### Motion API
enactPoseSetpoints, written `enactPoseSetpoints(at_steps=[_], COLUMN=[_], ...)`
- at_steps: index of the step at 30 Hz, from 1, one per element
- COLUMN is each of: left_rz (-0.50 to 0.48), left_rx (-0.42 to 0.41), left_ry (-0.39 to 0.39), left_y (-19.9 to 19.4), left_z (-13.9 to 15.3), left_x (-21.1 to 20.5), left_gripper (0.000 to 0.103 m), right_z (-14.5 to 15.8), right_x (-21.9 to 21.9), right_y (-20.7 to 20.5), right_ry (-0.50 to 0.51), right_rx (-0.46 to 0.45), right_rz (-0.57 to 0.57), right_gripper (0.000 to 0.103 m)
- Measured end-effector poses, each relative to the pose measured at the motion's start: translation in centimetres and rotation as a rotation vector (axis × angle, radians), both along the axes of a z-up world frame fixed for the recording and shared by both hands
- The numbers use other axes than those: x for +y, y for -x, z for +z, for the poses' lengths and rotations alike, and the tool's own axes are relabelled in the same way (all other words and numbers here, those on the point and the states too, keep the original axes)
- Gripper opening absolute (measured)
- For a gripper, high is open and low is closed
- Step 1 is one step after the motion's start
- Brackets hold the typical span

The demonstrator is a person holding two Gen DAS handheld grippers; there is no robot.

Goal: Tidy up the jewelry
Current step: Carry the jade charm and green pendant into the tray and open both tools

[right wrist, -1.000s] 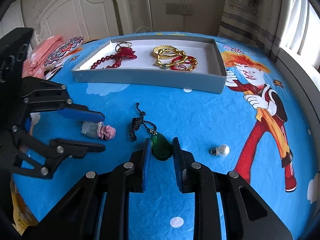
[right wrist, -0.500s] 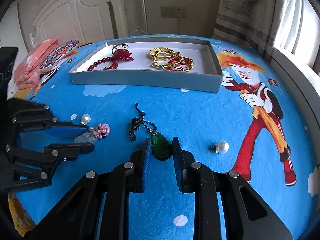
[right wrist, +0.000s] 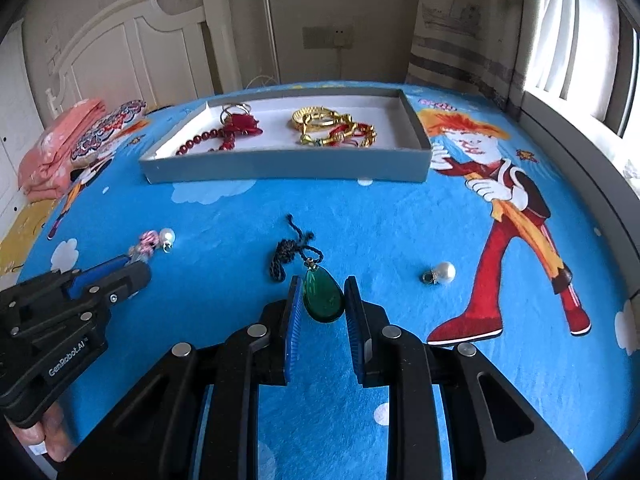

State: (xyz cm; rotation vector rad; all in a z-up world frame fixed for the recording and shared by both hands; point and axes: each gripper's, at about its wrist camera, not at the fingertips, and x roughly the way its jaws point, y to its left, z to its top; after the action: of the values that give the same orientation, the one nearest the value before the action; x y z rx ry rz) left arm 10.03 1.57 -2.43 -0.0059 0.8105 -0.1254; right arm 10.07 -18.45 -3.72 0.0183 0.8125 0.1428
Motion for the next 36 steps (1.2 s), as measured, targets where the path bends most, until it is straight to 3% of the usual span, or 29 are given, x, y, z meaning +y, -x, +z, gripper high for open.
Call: enactPoseSetpoints(at_steps=[4,9,18,36], left_rz=[0.024,0.032,0.049,0.073], left_rx=[-0.025,0.026,-0.013,-0.064], left_ry=[-0.029,0.004,-0.059,-0.068], left_y=[0.5,0.2,0.3,1.0], left_z=[0.3,-0.9,-1.4,-1.0], left_x=[0.2,0.6,-0.3,-0.5], left_gripper=[0.02,0.02,0.02,0.02], right_z=[0.4,-0.4,-0.9,-0.6], right_x=[-0.6,-0.6,-0.5,-0.1], right_y=[0.3,0.2,0.2,0.7], right_ry=[-0.015,-0.009,-0.018,0.033], right_rx=[-0.013,0.014,0.019,-0.039], right_rz=[-0.016,-0.014,-0.015,-0.047], right_gripper=[0.022,0.022,0.022,0.022])
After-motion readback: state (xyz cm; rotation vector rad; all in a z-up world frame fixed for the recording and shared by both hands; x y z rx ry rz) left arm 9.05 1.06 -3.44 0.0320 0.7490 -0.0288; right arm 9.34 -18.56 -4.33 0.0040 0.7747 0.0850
